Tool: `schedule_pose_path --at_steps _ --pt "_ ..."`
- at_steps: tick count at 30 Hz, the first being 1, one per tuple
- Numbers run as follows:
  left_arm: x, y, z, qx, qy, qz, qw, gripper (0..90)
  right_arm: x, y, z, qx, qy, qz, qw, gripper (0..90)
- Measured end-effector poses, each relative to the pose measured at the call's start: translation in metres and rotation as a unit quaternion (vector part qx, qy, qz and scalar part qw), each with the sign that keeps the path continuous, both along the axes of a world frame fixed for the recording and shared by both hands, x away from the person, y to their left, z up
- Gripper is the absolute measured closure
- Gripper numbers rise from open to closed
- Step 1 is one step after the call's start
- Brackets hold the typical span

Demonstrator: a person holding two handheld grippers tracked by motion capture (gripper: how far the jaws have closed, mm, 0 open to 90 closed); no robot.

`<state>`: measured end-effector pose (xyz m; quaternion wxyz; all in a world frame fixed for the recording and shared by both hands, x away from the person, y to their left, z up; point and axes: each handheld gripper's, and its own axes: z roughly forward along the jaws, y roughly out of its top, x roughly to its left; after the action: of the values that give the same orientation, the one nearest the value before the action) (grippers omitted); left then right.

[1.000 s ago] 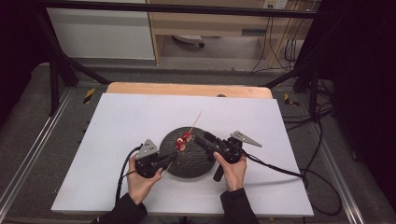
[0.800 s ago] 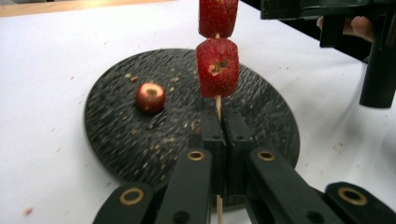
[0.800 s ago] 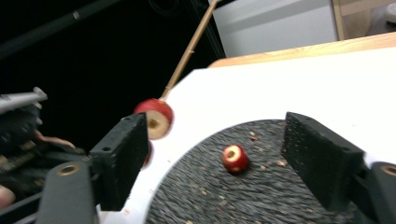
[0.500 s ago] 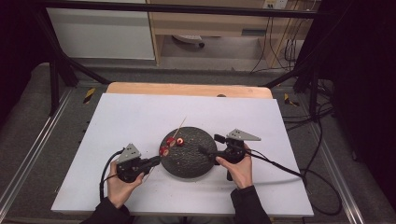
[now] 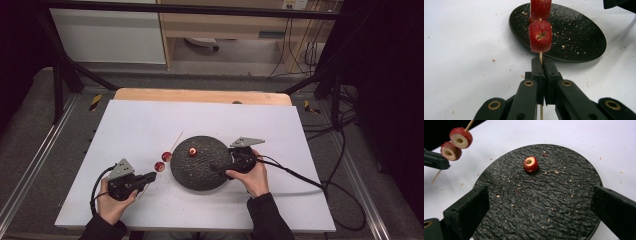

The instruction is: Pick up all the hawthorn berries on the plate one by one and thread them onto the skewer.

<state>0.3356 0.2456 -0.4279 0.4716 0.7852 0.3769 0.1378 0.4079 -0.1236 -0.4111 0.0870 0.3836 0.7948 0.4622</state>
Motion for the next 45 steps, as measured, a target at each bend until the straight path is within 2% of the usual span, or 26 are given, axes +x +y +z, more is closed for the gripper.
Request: schedule_pose_path --at_steps 7,15,21,31,34,39,43,45 --pt "-0.004 0.010 -0.002 0.002 0.000 0.002 1.0000 88.4 0.011 0.021 0.003 -0.045 0.012 0.020 0.9987 2.6" --pt "-0.005 0.013 -0.004 0.010 -0.002 0.003 0.9999 88.4 0.024 0.044 0.003 -0.065 0.020 0.025 0.9974 3.5" --pt "-0.005 0.016 -0.003 0.007 -0.002 0.006 1.0000 88.4 0.035 0.060 0.002 -0.082 0.030 0.030 0.9957 4.6" --pt "-0.005 0.016 -0.003 0.006 0.001 0.008 1.0000 88.4 0.055 0.077 0.003 -0.112 0.037 0.030 0.9925 6.4" --pt "-0.004 0.016 -0.004 0.007 0.002 0.007 0.9999 88.4 0.060 0.082 0.001 -0.117 0.047 0.028 0.9916 6.9" --pt "-0.004 0.016 -0.004 0.006 0.003 0.007 1.0000 88.4 0.067 0.088 -0.002 -0.124 0.053 0.032 0.9904 11.6" --pt "-0.004 0.016 -0.005 0.007 0.004 0.006 0.9999 88.4 0.072 0.091 -0.005 -0.118 0.060 0.035 0.9906 18.9" --pt "-0.004 0.016 -0.005 0.008 0.004 0.007 0.9999 88.4 0.074 0.091 -0.006 -0.123 0.068 0.038 0.9894 23.5"
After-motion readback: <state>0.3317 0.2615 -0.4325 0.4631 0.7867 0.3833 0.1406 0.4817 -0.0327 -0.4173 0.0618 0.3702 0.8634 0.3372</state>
